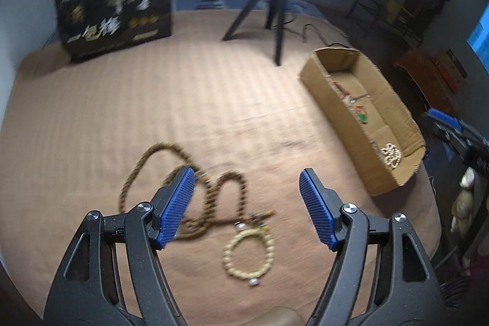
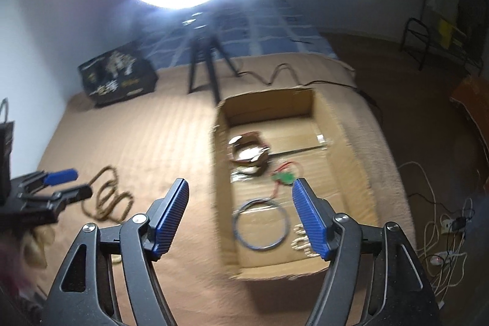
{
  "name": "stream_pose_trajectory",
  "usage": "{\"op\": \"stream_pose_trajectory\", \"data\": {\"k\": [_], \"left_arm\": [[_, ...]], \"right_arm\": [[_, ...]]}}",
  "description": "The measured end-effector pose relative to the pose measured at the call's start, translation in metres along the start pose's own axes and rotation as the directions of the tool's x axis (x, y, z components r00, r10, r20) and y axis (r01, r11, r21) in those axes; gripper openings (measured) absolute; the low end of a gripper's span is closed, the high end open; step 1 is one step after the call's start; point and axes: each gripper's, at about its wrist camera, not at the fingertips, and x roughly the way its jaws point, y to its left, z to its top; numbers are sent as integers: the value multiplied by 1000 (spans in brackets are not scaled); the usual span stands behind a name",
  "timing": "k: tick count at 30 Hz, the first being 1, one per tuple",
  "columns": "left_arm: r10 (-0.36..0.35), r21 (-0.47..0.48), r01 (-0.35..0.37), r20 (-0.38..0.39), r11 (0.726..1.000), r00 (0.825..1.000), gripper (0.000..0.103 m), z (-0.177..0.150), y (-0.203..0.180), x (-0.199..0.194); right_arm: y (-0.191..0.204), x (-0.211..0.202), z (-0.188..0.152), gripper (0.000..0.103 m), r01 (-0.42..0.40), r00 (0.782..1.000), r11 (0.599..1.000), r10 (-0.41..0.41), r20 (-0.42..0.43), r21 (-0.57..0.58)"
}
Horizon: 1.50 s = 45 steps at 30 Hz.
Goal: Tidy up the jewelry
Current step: 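Move both tools back toward the wooden bead necklace and jade bracelet, then grasp the brown bead necklace with the left tool while the right tool grasps the pale jade bracelet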
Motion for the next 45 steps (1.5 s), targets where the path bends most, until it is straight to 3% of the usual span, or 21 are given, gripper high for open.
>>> {"op": "stream_pose_trajectory", "data": {"k": [6, 11, 14, 21, 27, 35, 40, 45], "left_arm": [[-5, -60, 2, -41, 998, 999, 73, -7, 33, 8], [4, -71, -11, -96, 997, 995, 73, -16, 47, 23], [25, -64, -32, -102, 997, 994, 73, -16, 51, 26], [-18, -151, -4, -143, 989, 990, 73, -18, 70, 43], [-25, -131, 2, -176, 991, 984, 73, -19, 60, 59], [40, -52, -52, -213, 997, 976, 73, -18, 42, 79], [129, 8, -130, -226, 991, 966, 73, -19, 37, 89], [140, 13, -141, -223, 990, 965, 70, -20, 40, 95]], "right_arm": [[30, 7, -17, 71, -58, 997, 998, 57, -45, -22], [51, 22, -35, 71, -98, 986, 995, 93, -138, -26], [63, 33, -44, 71, -142, 968, 989, 133, -212, -30], [84, 55, -68, 71, -192, 933, 981, 183, -310, -1], [96, 73, -76, 70, -218, 908, 976, 212, -360, 26], [107, 96, -82, 47, -219, 886, 974, 221, -408, 51], [113, 102, -86, 42, -218, 883, 975, 214, -418, 40], [118, 110, -85, 40, -208, 886, 978, 201, -417, 29]]}}
